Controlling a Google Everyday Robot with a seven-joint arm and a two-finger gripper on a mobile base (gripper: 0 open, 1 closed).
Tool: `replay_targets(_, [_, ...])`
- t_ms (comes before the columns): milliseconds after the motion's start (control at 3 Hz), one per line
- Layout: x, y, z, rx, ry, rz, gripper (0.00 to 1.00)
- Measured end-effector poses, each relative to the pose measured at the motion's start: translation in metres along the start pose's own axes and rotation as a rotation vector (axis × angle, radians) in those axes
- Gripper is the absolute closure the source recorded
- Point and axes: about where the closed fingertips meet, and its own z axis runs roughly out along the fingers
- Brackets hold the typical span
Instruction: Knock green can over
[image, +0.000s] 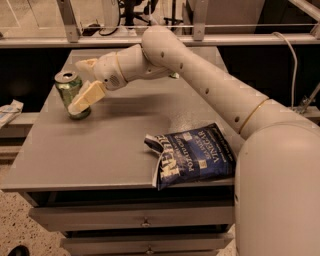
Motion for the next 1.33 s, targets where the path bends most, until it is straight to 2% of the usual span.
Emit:
replay_targets(667, [0.000, 0.002, 0.011, -0.036, -0.038, 0.049, 0.46])
replay_targets(1000, [0.001, -0.006, 0.001, -0.015, -0.042, 0.058, 0.69])
replay_targets(1333, [0.007, -0.023, -0.033, 0.048, -0.010, 0.056, 0.93])
